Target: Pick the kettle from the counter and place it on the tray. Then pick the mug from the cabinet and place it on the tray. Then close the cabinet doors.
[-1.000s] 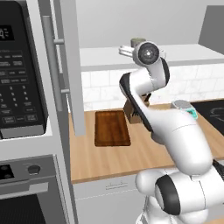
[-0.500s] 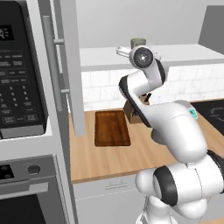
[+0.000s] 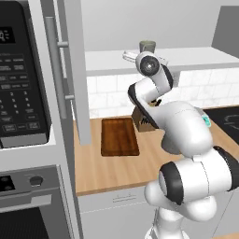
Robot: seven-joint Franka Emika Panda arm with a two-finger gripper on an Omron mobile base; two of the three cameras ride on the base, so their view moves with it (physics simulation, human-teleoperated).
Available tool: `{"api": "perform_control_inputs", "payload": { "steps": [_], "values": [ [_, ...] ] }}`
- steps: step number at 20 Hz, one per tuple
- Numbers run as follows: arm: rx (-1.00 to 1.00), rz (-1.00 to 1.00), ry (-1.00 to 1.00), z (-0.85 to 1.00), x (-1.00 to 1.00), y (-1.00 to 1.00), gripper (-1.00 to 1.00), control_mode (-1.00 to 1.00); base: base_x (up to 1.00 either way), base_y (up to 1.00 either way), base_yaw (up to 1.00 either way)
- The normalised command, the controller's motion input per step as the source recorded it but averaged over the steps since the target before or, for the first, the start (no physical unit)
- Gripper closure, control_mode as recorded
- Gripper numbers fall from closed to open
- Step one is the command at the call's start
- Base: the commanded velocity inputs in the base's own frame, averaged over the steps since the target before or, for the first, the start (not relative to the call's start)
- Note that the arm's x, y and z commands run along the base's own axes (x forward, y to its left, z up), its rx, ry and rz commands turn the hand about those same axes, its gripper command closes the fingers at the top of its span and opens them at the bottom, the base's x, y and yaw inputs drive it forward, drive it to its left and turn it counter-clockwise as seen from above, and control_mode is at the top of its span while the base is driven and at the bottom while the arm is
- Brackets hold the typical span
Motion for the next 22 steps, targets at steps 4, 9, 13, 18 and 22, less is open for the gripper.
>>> {"api": "perform_control_inputs", "payload": {
  "steps": [4,9,13,18,22],
  "values": [
    [0.0,0.0,0.0,0.1,0.35,0.0,-1.0,-1.0,0.0,0.0,0.0],
    [0.0,0.0,0.0,0.16,0.28,0.0,-1.0,-1.0,0.0,0.0,0.0],
    [0.0,0.0,0.0,0.04,0.26,0.0,-1.0,-1.0,0.0,0.0,0.0],
    [0.01,0.0,0.0,0.05,0.2,-0.05,-1.0,-1.0,0.0,0.0,0.0],
    [0.03,0.0,0.0,0.01,0.15,-0.15,-1.0,-1.0,0.0,0.0,0.0]
  ]
}}
